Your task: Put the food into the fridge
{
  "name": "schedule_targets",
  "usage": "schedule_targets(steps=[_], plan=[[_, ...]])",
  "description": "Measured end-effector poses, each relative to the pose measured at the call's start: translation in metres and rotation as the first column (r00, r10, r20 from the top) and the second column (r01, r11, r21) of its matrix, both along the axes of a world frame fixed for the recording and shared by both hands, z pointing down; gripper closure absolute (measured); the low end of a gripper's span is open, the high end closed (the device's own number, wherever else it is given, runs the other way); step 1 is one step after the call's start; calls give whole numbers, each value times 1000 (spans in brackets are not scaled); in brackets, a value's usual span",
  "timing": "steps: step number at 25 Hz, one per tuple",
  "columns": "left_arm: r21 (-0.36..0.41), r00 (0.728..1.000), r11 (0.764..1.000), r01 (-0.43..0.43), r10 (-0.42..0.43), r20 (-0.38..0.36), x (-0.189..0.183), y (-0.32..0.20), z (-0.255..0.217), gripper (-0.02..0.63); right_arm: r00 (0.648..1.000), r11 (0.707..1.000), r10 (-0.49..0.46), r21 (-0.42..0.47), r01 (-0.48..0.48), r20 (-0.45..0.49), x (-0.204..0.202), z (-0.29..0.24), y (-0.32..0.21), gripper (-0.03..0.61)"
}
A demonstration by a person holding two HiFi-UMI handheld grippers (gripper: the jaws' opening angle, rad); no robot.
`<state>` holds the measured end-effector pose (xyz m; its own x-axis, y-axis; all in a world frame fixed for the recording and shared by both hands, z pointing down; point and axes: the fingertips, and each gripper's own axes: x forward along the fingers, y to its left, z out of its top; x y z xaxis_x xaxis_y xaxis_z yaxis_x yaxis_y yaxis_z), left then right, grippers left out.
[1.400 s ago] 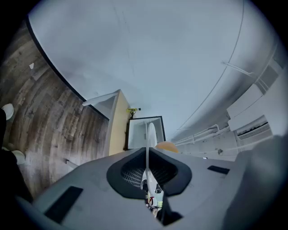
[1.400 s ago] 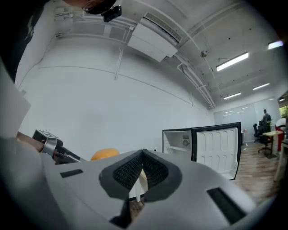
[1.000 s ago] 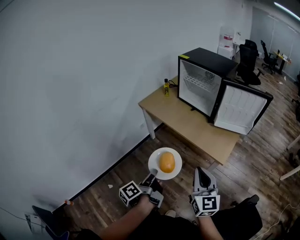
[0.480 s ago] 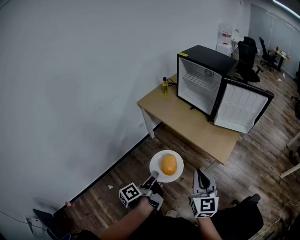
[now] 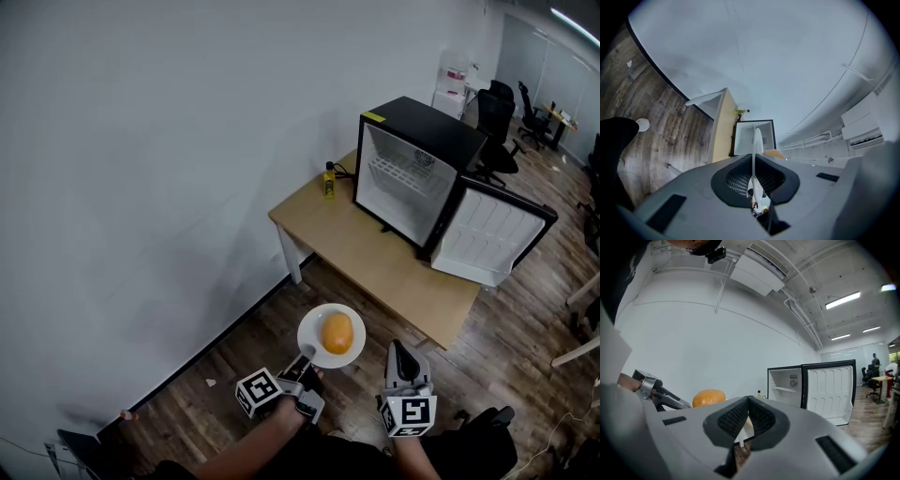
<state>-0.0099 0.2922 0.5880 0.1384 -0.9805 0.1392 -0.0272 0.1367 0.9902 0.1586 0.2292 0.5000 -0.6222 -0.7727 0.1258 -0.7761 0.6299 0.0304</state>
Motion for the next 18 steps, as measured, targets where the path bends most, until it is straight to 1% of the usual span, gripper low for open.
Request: schedule_targets(steps=[4,6,9,12,16,18], plan=[[13,1000,1000,-2,2,-2,-22,-41,2,591,1000,1000,-11,-2,11,-16,-24,3,-37,518],[27,1000,1000,-7,7,-14,-31,-61,1,591,1000,1000,-8,-15,8,-6,-33,3,-57,518],[13,1000,1000,-24,24,-16,-49,-88,0,592,1000,1000,-1,-21,1,0,-52,-2,-87,518],[9,999,999,-48,48,-12,-69,-115,-5,591,1000,1000,10,-10,-11,-17,-73,-10,-116,518],[14,996,996,-88,88,-7,-95,-152,-9,591,999,999,34,-13,-34,3,-99,-14,-149,518],[16,994,994,-109,109,-6,-107,-169,-9,591,999,999,43,-17,-43,-4,-112,-12,-162,518]])
